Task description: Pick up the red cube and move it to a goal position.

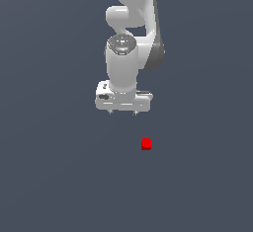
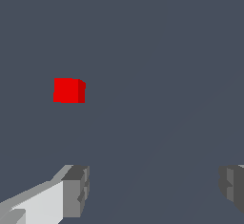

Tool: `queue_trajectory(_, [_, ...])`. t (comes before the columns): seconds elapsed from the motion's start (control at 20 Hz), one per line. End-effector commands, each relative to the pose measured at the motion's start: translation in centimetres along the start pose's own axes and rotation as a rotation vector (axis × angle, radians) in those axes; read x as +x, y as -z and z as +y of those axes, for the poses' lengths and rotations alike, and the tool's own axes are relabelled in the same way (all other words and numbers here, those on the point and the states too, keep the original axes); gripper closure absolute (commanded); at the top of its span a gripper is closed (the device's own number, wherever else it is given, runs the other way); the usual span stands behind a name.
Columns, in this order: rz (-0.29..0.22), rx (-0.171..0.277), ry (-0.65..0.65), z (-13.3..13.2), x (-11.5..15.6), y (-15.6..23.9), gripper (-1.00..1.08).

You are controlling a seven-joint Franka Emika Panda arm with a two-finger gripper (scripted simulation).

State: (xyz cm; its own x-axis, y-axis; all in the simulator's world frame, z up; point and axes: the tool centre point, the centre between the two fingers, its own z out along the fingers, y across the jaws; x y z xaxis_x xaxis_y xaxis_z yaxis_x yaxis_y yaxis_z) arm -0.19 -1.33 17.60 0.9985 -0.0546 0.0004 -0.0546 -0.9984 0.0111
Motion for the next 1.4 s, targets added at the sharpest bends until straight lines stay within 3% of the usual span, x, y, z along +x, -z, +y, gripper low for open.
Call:
queue_trajectory(0.0, [0.0,0.0,0.0,0.0,0.0,0.0,-0.92])
queue_trajectory(0.5, [0.0,0.002,-0.005,-1.8,0.9,-2.5,-0.92])
queue_trajectory(1.35, [-0.001,0.01,-0.024,-9.6,5.3,-13.2,-0.92])
